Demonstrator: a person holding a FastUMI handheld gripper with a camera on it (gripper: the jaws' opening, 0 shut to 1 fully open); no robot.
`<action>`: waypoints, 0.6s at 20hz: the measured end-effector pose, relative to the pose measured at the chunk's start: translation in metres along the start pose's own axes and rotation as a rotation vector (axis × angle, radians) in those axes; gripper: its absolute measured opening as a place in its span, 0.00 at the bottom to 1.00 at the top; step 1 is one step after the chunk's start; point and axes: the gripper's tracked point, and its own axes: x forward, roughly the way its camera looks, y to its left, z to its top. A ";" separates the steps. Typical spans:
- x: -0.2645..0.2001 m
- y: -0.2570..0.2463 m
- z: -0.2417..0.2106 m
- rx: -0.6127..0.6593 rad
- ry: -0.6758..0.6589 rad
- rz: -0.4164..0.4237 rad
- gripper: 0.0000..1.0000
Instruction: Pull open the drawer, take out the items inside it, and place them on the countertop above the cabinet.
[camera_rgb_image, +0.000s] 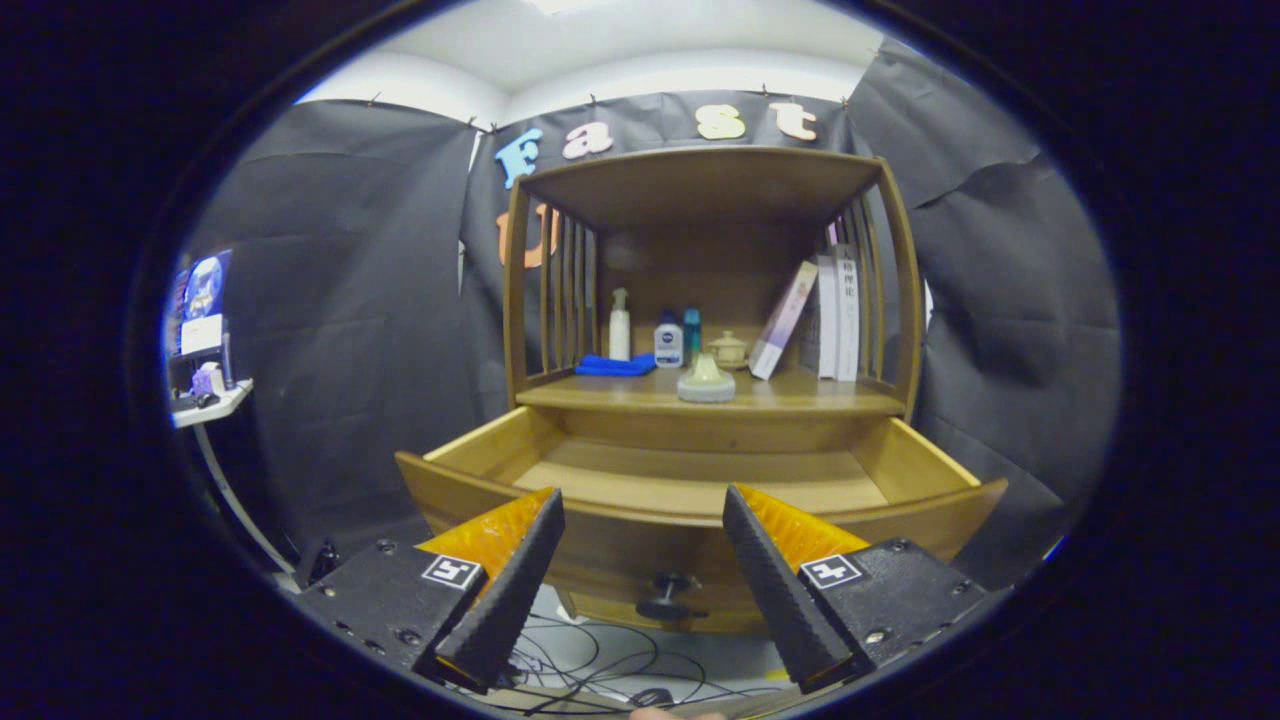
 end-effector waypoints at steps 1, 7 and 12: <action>-0.001 0.000 -0.012 0.002 0.021 -0.006 1.00; 0.019 0.004 -0.059 0.010 0.135 -0.054 1.00; 0.044 0.000 -0.060 0.042 0.155 -0.111 1.00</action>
